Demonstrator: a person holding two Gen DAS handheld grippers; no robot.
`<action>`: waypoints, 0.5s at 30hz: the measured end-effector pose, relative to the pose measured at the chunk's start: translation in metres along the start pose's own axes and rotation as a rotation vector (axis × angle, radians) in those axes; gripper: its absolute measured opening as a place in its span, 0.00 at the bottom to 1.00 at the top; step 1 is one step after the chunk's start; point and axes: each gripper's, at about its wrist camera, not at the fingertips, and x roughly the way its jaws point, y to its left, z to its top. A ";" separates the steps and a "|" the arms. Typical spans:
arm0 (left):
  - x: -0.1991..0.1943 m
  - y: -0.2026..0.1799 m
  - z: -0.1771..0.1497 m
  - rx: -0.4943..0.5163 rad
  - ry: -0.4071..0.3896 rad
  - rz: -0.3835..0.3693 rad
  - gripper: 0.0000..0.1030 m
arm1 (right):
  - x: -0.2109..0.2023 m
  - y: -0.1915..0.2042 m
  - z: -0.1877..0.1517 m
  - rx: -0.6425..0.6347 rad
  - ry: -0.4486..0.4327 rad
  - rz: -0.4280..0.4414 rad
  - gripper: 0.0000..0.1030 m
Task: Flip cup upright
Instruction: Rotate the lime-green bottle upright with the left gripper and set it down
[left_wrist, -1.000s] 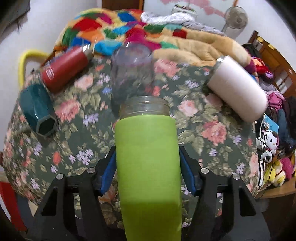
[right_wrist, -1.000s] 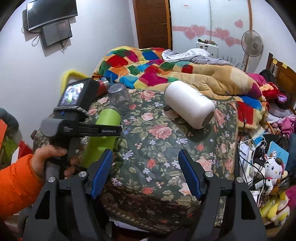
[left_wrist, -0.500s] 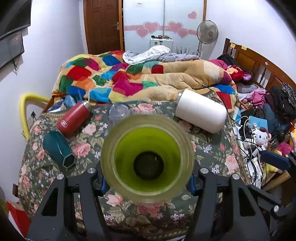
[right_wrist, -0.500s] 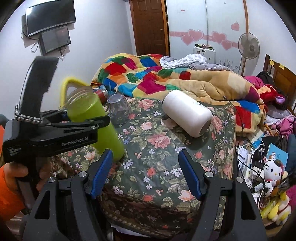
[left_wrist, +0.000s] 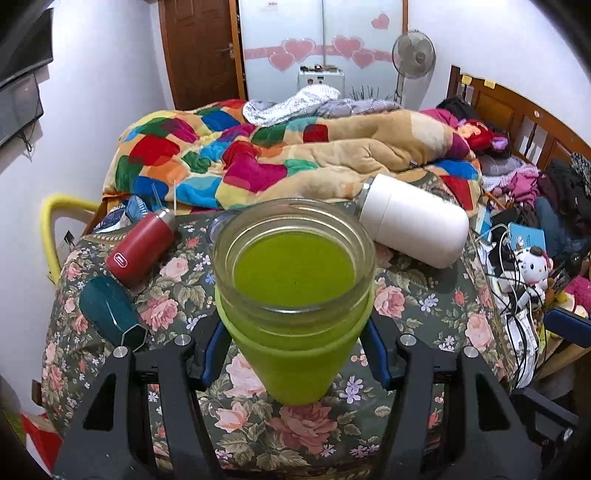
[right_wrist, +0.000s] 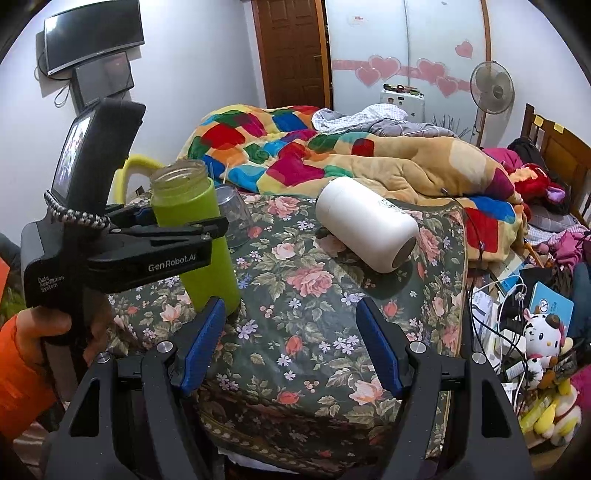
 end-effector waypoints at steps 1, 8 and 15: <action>-0.001 0.000 -0.001 -0.003 0.000 -0.004 0.60 | 0.001 0.000 0.000 0.000 0.002 0.000 0.68; -0.008 0.000 -0.007 0.018 0.007 0.001 0.61 | 0.002 0.001 0.001 0.003 0.002 0.007 0.68; -0.018 0.005 -0.012 0.012 0.036 -0.021 0.63 | -0.008 0.008 0.002 0.002 -0.018 0.012 0.68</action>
